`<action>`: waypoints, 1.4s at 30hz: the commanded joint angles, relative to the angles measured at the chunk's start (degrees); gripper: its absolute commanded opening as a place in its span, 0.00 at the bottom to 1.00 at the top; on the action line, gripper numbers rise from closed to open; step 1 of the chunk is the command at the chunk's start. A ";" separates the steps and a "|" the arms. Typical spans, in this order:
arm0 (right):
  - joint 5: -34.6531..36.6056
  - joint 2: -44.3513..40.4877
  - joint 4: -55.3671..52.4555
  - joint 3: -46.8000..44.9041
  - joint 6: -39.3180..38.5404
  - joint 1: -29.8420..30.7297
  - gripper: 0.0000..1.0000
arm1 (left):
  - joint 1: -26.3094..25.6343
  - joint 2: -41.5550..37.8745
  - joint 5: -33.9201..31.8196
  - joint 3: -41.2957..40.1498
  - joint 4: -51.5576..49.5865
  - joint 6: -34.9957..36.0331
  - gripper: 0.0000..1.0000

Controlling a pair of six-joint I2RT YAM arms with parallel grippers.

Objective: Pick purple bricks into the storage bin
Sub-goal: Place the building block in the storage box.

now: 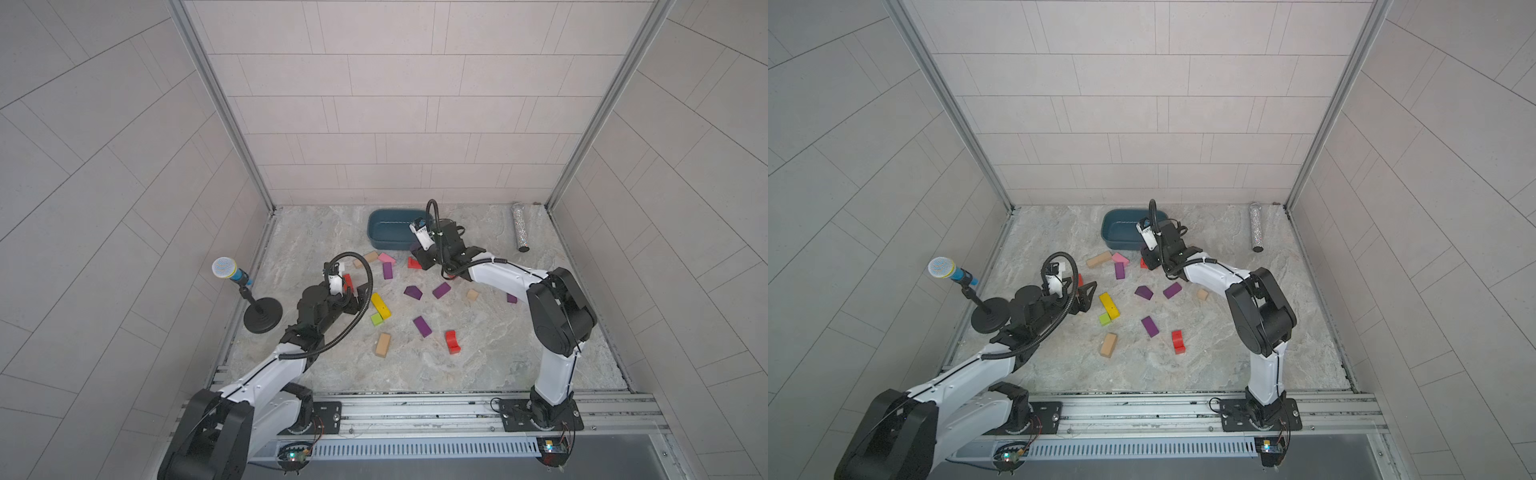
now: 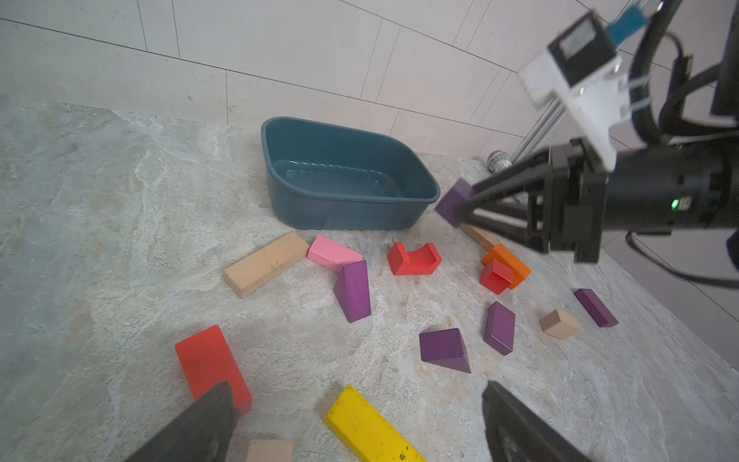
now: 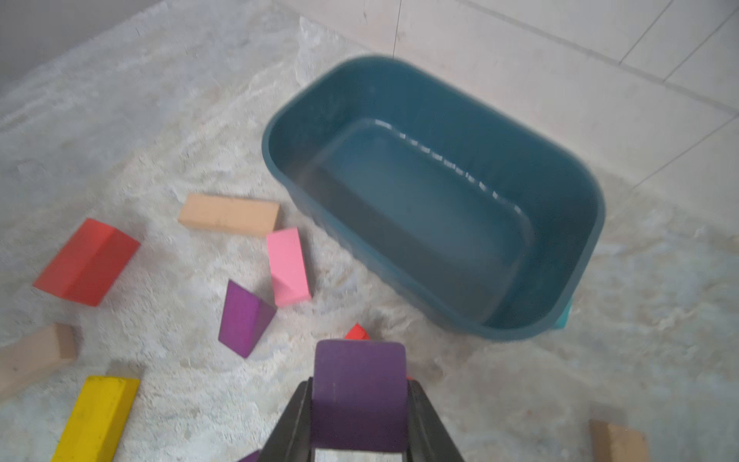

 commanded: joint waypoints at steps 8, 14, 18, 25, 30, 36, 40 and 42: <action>-1.84 20.46 -8.06 25.50 -0.47 -4.74 0.03 | -0.39 -1.61 -1.52 -0.41 0.15 0.60 1.00; -0.81 31.94 -14.07 42.01 0.97 -4.80 0.02 | -1.18 -1.43 -3.07 -0.23 -0.44 1.39 1.00; -0.20 37.45 -19.03 50.76 2.07 -4.81 0.02 | -1.50 -1.43 -3.52 -0.06 -0.77 1.79 1.00; 0.23 40.64 -21.76 55.77 3.07 -4.88 0.11 | -1.64 -1.35 -4.30 0.12 -1.26 1.98 1.00; -0.08 40.98 -22.43 56.76 2.42 -4.89 0.39 | -1.56 -1.08 -4.51 0.12 -1.29 1.98 1.00; -0.88 39.00 -24.99 59.11 0.76 -4.63 0.60 | -1.58 -0.71 -4.89 0.25 -1.40 2.25 1.00; -1.35 34.56 -27.23 58.84 -0.97 -4.28 0.65 | -1.63 -0.77 -4.83 0.29 -1.58 2.29 1.00; -1.82 30.89 -28.21 55.68 -1.74 -3.66 0.65 | -1.56 -0.97 -4.89 0.21 -1.72 2.34 1.00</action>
